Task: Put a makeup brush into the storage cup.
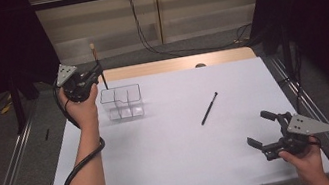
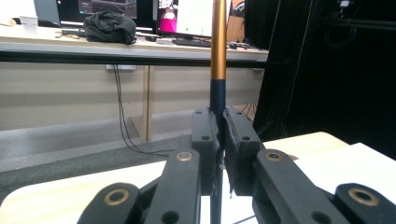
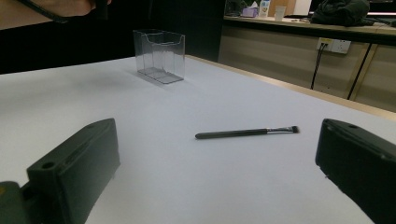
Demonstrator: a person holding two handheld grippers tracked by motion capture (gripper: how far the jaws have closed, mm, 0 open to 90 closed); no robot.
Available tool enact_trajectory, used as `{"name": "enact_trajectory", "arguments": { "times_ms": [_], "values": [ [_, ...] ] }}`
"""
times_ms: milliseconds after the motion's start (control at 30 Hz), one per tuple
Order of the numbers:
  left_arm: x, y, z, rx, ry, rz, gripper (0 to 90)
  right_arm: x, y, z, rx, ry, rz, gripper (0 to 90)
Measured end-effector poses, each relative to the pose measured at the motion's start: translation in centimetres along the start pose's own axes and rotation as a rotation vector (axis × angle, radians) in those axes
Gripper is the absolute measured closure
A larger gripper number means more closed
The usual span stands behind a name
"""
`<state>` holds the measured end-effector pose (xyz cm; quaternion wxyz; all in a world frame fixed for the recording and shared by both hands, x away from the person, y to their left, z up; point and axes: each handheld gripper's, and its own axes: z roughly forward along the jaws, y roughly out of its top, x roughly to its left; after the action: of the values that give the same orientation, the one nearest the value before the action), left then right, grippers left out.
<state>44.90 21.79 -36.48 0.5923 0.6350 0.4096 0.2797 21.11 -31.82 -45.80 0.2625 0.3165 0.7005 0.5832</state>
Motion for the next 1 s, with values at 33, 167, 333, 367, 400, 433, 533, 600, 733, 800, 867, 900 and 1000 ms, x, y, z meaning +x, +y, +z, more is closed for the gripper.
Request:
{"name": "enact_trajectory", "arguments": {
  "times_ms": [33, 167, 333, 367, 400, 433, 533, 600, 733, 800, 867, 900, 1000],
  "values": [
    [0.0, -0.1, 0.0, 0.000, 0.002, 0.000, 83.6, 0.0, 0.0, 0.0, 0.000, 0.000, -0.001, 0.0],
    [0.1, -0.4, 0.0, 0.004, 0.006, -0.001, 83.6, 0.0, 0.0, 0.0, 0.002, 0.000, -0.001, 0.0],
    [0.1, -0.6, 0.0, 0.007, 0.009, -0.004, 83.6, 0.0, 0.0, 0.0, 0.001, 0.001, 0.000, 0.0],
    [0.1, -0.7, 0.0, 0.009, 0.011, -0.002, 83.6, 0.0, 0.0, 0.0, 0.002, 0.000, -0.001, 0.0],
    [0.1, -0.7, 0.0, 0.008, 0.014, -0.003, 83.6, 0.0, 0.0, 0.0, 0.002, 0.001, 0.000, 0.0],
    [0.1, -0.8, 0.0, 0.008, 0.013, -0.005, 83.6, 0.0, 0.0, 0.0, 0.001, 0.001, 0.000, 0.0],
    [0.1, -1.0, 0.0, 0.011, 0.014, -0.006, 83.6, 0.0, 0.0, 0.0, 0.001, 0.000, -0.001, 0.0],
    [0.1, -1.1, 0.0, 0.011, 0.013, -0.005, 83.7, 0.0, 0.0, 0.0, 0.001, 0.001, 0.000, 0.0],
    [0.0, -1.3, 0.0, 0.012, 0.012, -0.007, 83.6, 0.0, 0.0, 0.0, 0.001, 0.000, -0.001, 0.0],
    [0.0, -1.4, 0.0, 0.013, 0.012, -0.009, 83.6, 0.0, 0.0, 0.0, 0.001, 0.000, -0.001, 0.0],
    [-0.1, -1.5, 0.0, 0.014, 0.012, -0.011, 83.6, 0.0, 0.0, 0.0, 0.001, 0.000, 0.000, 0.0],
    [-0.1, -1.6, 0.0, 0.015, 0.011, -0.011, 83.6, 0.0, 0.0, 0.0, 0.000, 0.001, 0.000, 0.0],
    [-0.1, -1.8, 0.0, 0.017, 0.012, -0.012, 83.6, 0.0, 0.0, 0.0, 0.000, 0.001, 0.000, 0.0]
  ]
}}
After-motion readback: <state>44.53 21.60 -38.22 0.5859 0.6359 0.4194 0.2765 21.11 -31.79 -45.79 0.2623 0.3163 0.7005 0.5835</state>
